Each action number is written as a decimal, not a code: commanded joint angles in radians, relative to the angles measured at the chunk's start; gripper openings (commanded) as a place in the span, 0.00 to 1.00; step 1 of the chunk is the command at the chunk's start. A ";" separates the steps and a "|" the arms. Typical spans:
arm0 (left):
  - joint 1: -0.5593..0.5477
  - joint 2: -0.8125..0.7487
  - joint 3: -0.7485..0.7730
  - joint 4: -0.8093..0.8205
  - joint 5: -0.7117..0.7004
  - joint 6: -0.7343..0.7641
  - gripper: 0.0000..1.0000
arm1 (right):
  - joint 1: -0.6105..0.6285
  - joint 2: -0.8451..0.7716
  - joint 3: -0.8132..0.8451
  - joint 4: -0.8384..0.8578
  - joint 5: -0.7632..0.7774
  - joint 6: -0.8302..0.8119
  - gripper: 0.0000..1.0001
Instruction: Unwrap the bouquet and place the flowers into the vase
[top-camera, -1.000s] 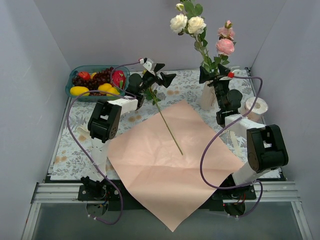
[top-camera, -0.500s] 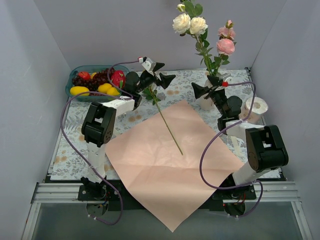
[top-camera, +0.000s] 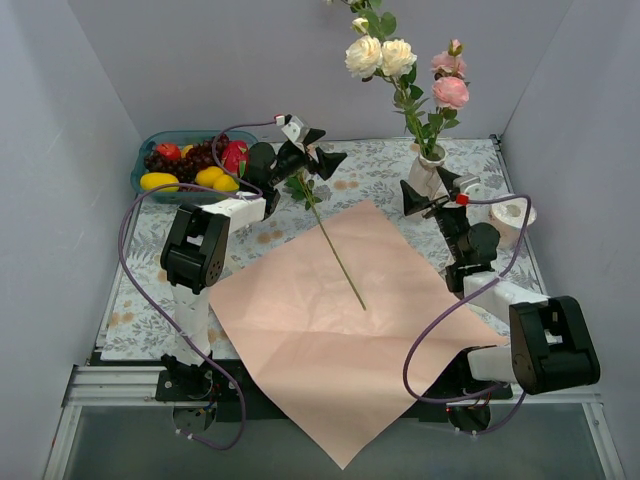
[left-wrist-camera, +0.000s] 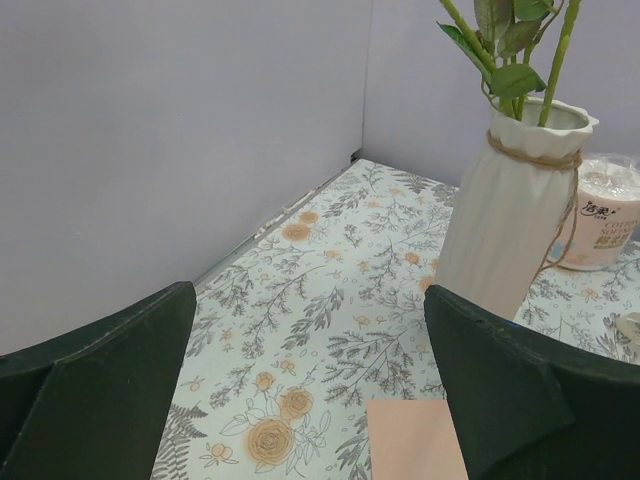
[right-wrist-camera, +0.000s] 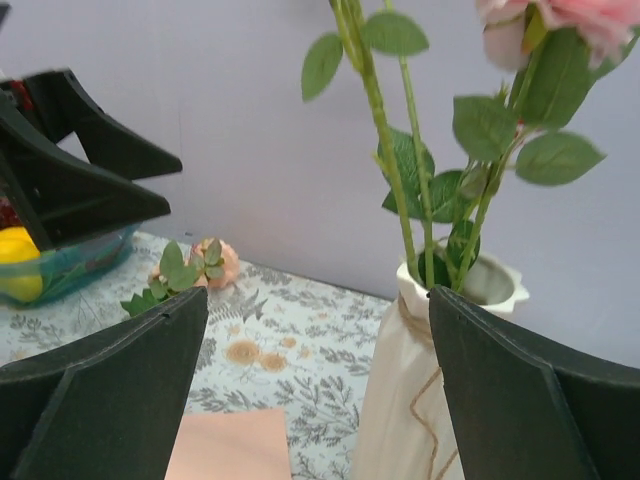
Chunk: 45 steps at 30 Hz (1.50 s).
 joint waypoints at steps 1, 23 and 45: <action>0.005 -0.077 0.002 -0.022 0.019 0.011 0.98 | -0.003 -0.074 -0.031 0.182 0.036 -0.072 0.98; 0.017 -0.101 0.005 -0.053 0.039 0.022 0.98 | -0.003 0.253 0.209 0.188 0.289 -0.284 0.98; 0.015 -0.051 0.048 -0.087 0.021 0.012 0.98 | -0.003 0.357 0.249 0.301 0.266 -0.209 0.32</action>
